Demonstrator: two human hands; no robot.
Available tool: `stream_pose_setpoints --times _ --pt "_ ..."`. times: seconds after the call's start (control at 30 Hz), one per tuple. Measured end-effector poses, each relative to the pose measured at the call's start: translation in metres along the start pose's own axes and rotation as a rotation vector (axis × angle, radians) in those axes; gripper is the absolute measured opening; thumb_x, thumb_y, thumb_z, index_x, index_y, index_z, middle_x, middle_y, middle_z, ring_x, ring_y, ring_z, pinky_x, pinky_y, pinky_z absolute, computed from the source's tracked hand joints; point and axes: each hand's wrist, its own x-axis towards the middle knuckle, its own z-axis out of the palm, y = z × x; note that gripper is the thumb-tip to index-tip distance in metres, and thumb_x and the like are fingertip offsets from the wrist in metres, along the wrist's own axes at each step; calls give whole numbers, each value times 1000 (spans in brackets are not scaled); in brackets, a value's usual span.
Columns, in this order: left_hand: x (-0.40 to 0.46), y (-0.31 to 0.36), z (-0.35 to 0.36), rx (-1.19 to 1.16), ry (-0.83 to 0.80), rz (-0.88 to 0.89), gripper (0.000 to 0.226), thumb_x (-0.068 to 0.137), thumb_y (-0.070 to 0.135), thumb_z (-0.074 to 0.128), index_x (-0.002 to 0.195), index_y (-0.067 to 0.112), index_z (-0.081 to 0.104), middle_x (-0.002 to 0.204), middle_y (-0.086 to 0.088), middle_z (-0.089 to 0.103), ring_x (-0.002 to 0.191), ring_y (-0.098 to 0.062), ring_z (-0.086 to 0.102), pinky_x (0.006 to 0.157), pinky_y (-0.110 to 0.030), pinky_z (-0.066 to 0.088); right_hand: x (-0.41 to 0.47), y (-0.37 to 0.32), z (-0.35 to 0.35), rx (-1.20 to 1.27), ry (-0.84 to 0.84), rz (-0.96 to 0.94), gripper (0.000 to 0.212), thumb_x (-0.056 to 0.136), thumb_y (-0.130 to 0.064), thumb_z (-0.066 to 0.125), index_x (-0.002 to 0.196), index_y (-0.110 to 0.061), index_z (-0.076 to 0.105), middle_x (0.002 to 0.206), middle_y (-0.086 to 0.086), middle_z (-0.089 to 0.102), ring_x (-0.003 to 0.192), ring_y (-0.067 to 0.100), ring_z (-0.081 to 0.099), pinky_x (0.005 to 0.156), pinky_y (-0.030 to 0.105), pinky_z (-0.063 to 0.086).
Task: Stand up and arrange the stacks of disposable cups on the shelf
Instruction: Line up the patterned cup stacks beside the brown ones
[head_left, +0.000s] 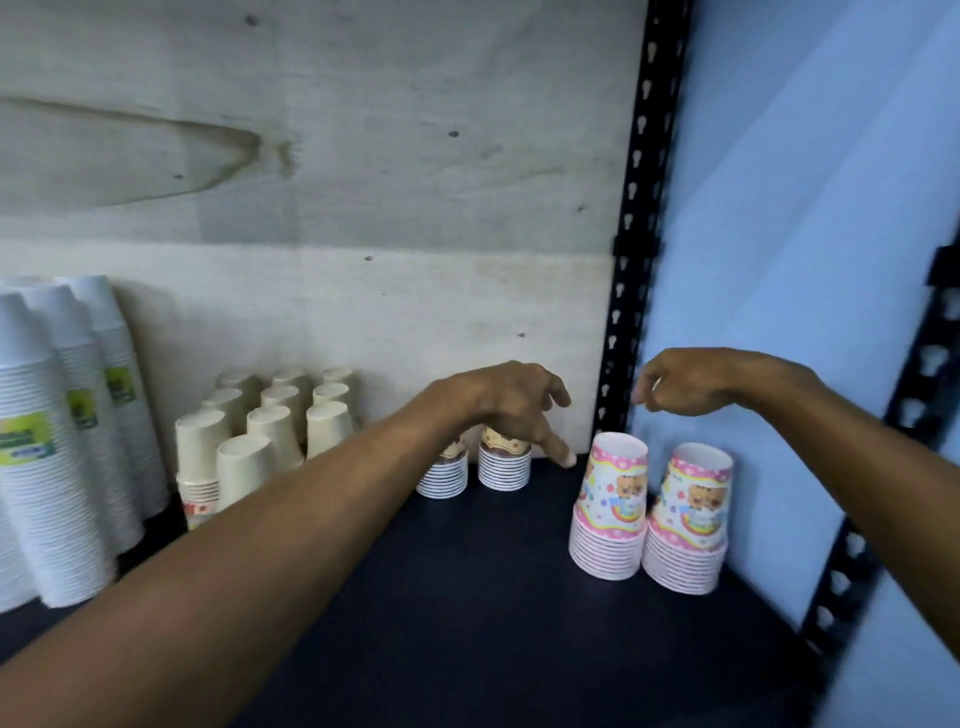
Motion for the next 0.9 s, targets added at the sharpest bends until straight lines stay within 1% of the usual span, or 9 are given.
stream_pose_setpoints --times 0.1,0.2,0.37,0.5,0.57,0.67,0.77,0.83,0.9 --pt "7 28 13 -14 -22 33 89 75 52 78 147 22 36 148 3 47 131 -20 48 99 -28 39 -18 14 1 -5 2 67 31 94 -19 53 121 -11 67 120 10 67 102 25 61 96 38 51" --pt "13 47 26 3 -9 53 93 76 53 76 150 17 32 150 -1 44 134 -22 45 105 -32 39 -30 24 6 24 -73 101 31 94 -20 53 122 -14 66 110 5 65 93 21 61 91 36 55" --pt "20 57 39 4 21 50 84 79 49 76 146 15 38 147 -5 45 131 -25 47 103 -36 43 -43 34 16 161 -174 163 30 94 -24 58 124 -29 56 122 6 57 109 24 60 91 38 58" --pt "19 51 42 -76 65 36 66 80 40 78 135 18 51 136 -5 54 121 -24 53 95 -34 47 -41 37 22 263 -196 153 37 89 -25 68 124 -28 55 124 9 61 106 25 64 80 38 62" --pt "15 46 40 -85 71 38 64 79 39 79 134 19 53 136 -3 54 122 -22 53 94 -31 45 -39 38 25 262 -211 130 46 83 -28 77 123 -27 54 118 10 63 100 26 66 74 36 63" --pt "7 30 33 -63 80 23 64 77 41 80 132 22 54 134 0 55 122 -20 53 89 -28 42 -33 31 28 211 -161 67 50 81 -22 78 125 -22 54 113 10 65 96 27 68 73 35 62" --pt "-2 6 21 -91 78 -30 62 72 42 83 126 24 58 129 3 58 109 -18 57 78 -27 48 -24 15 34 337 -114 -18 46 81 -18 78 121 -20 55 114 8 63 97 25 68 67 29 59" --pt "-8 -11 12 -61 80 -61 60 71 44 84 123 25 59 128 3 59 102 -16 56 76 -27 48 -18 -1 36 395 -96 -82 45 82 -17 77 121 -19 55 115 6 62 96 24 67 69 30 59" --pt "-14 -27 5 -20 101 -101 63 70 45 84 124 25 59 130 4 57 109 -17 56 85 -29 48 -10 -16 38 409 -75 -151 44 82 -16 77 120 -17 55 116 7 64 101 27 68 80 37 61"
